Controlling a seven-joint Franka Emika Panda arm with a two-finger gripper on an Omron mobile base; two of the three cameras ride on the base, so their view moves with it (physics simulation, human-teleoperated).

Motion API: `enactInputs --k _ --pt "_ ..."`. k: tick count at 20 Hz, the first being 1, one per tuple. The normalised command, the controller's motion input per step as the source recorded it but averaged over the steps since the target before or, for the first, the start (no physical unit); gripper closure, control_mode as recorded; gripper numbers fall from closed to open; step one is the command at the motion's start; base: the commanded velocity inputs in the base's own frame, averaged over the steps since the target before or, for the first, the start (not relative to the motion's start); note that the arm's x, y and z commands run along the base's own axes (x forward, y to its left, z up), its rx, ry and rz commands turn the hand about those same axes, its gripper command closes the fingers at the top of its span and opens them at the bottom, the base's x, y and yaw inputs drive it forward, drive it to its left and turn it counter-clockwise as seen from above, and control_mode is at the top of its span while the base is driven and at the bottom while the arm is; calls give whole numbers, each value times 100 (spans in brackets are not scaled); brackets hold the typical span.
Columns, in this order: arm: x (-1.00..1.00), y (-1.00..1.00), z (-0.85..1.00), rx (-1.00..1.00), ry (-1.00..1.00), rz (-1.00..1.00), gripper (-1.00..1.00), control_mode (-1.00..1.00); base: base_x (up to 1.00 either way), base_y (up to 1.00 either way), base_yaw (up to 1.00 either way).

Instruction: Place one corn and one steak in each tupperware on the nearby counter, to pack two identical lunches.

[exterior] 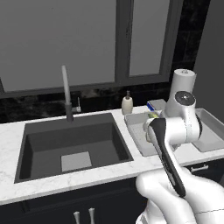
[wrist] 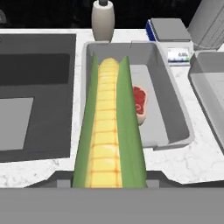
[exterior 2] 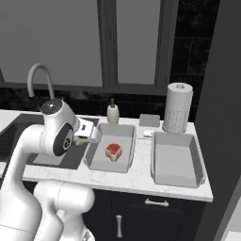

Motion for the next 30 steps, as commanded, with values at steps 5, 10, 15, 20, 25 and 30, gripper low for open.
enactInputs --k 5,10,15,20,25,30 --pt "51 -10 -26 0 5 5 100 -100 0 0 0" --pt "33 0 -47 0 0 12 100 -100 0 0 0" --pt "37 0 -39 8 0 9 100 -100 0 0 0" --pt "36 0 -19 8 0 3 100 -100 0 0 0" --pt "26 -8 -12 0 0 0 100 -100 0 0 0" --pt "17 -13 -25 0 0 0 100 -100 0 0 0"
